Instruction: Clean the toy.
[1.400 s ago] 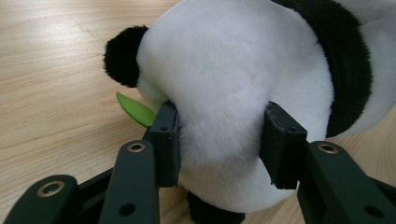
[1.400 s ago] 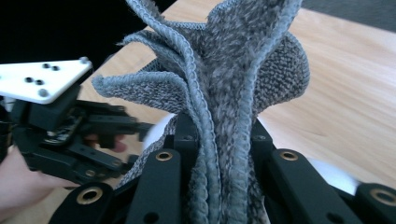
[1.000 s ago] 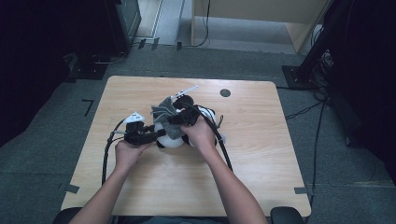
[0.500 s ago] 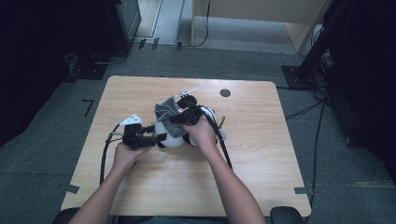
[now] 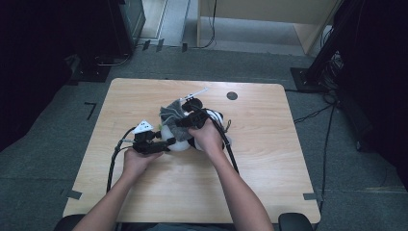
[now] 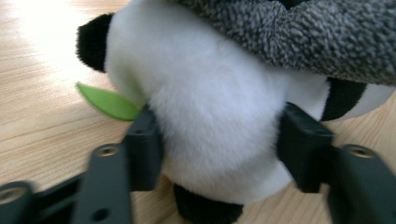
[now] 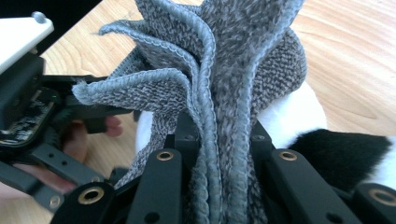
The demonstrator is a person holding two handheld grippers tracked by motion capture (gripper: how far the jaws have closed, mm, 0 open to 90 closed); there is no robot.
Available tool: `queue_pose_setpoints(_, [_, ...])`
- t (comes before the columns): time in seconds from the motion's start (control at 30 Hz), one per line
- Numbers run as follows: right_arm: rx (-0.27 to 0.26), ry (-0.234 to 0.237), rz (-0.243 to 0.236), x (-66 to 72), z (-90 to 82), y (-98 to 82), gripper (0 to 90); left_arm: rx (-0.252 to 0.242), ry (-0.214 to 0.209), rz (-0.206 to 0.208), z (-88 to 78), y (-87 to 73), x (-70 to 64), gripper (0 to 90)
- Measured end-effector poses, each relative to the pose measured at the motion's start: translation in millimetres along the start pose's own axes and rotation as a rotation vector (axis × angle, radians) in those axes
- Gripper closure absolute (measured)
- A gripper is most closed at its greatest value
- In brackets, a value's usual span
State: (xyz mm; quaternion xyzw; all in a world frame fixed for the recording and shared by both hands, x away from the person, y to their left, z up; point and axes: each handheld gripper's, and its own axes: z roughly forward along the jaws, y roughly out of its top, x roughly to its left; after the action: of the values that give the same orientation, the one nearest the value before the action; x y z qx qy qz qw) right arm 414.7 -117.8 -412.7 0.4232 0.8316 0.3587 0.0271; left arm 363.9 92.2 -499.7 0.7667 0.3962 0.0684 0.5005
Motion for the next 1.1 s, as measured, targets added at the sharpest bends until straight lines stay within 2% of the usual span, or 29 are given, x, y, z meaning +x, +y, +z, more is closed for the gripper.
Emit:
queue_pose_setpoints(0.07, [0.002,-0.013,-0.012,-1.9,-4.7,-0.3,74.1,0.007,0.005,0.003,-1.1,1.1,-1.4,47.6])
queue_pose_setpoints(0.23, [0.009,-0.078,-0.029,-11.0,-25.3,-5.9,74.0,0.018,0.002,-0.004,-2.8,2.8,-1.8,50.8])
queue_pose_setpoints(0.33, [-0.009,-0.088,-0.010,-22.1,-39.1,-11.6,74.0,0.019,0.002,-0.009,-3.2,3.9,-2.6,50.8])
queue_pose_setpoints(0.47, [-0.042,-0.086,0.037,-36.8,-56.1,-17.3,74.0,0.017,-0.002,-0.018,-3.8,4.4,-3.0,50.8])
queue_pose_setpoints(0.67, [-0.069,-0.102,0.050,-52.7,-73.7,-25.0,73.6,0.015,-0.005,-0.011,-4.4,4.6,-2.5,51.4])
queue_pose_setpoints(0.83, [-0.091,-0.113,0.087,-67.4,-87.4,-34.6,73.6,0.015,-0.009,-0.008,-4.7,4.5,-1.8,51.9])
queue_pose_setpoints(1.1, [-0.094,-0.177,0.130,-85.0,-107.0,-46.9,74.1,0.007,-0.011,-0.005,-5.8,2.6,-1.1,51.7])
